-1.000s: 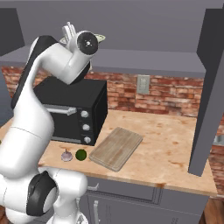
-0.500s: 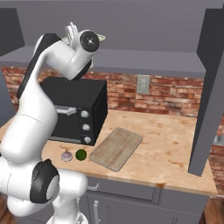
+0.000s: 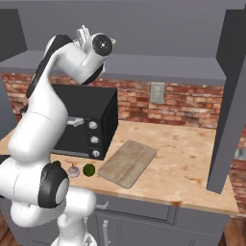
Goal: Open the cabinet. Place the bowl and condiment on the counter. Then place the lime and garlic on the cutting board.
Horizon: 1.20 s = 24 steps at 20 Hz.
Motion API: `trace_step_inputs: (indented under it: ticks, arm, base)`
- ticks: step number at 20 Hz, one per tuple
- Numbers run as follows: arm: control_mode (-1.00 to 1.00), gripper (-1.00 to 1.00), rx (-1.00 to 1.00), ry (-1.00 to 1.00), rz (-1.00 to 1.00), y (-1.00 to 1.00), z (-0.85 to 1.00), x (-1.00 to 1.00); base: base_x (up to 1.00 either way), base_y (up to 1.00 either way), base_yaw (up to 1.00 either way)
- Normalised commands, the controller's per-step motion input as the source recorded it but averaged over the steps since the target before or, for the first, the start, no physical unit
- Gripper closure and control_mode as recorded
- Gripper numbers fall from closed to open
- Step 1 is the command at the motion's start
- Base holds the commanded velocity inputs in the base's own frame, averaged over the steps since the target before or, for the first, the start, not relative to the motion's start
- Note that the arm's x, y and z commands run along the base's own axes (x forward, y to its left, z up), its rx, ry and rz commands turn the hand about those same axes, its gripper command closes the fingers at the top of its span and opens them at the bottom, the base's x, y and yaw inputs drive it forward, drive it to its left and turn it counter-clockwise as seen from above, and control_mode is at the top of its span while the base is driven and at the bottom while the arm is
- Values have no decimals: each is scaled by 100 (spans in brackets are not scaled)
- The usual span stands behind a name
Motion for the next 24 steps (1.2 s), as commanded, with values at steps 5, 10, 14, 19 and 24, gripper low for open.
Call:
trace_step_inputs:
  ticks: [5, 10, 14, 19, 24]
  arm:
    - [-100, -100, 0, 1, 0, 0, -3, 38]
    - [-100, -100, 0, 2, 0, 0, -8, 38]
    - [-100, -100, 0, 0, 0, 0, -5, 38]
    - [-100, -100, 0, 1, 0, 2, -3, 38]
    - [-100, -100, 0, 3, 0, 5, -4, 37]
  base:
    - [0, 0, 0]
    - [0, 0, 0]
    - [0, 0, 0]
    - [0, 0, 0]
    - [0, 0, 0]
